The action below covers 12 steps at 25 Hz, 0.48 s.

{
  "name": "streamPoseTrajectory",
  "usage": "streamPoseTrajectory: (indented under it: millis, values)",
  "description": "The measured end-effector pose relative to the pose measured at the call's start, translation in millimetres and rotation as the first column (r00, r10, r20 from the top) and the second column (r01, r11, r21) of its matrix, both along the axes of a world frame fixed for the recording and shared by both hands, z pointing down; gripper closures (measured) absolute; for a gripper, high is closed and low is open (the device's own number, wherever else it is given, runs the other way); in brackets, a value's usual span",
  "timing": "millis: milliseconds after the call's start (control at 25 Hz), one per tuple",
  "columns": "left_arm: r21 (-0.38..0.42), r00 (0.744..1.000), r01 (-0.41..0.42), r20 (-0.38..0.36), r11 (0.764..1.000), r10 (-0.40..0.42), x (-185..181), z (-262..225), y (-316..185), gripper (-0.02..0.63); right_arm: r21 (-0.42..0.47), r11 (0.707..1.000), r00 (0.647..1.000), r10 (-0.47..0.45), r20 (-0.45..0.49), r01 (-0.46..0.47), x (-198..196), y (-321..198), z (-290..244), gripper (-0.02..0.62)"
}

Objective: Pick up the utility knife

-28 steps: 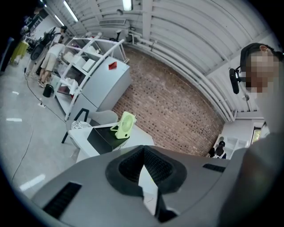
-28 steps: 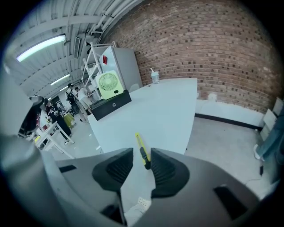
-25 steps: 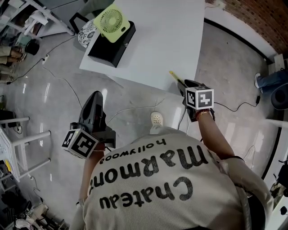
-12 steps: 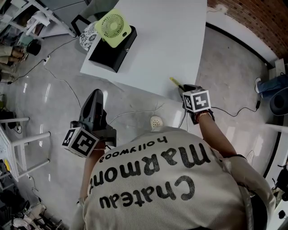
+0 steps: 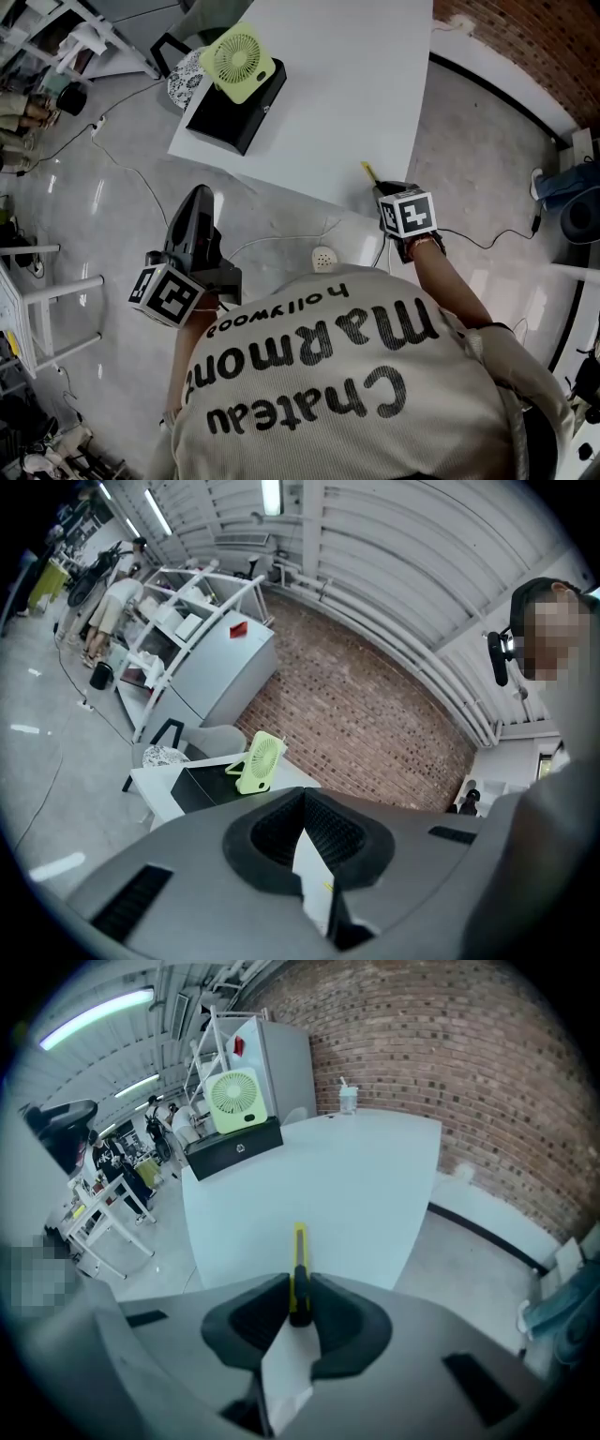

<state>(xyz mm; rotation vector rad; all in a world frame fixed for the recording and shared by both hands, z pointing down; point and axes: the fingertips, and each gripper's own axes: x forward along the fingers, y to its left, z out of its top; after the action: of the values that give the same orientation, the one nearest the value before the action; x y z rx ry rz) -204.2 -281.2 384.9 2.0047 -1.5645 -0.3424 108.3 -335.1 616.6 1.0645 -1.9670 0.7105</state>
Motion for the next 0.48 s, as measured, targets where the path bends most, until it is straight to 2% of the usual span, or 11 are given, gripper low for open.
streamPoseTrajectory:
  millis: [480]
  values:
    - [0.009, 1.000, 0.004, -0.013, 1.000, -0.004, 3.4, -2.5, 2.9, 0.606, -0.015, 0.999, 0.998, 0.044, 0.035, -0.043, 2.8, 1.1, -3.8, 0.526]
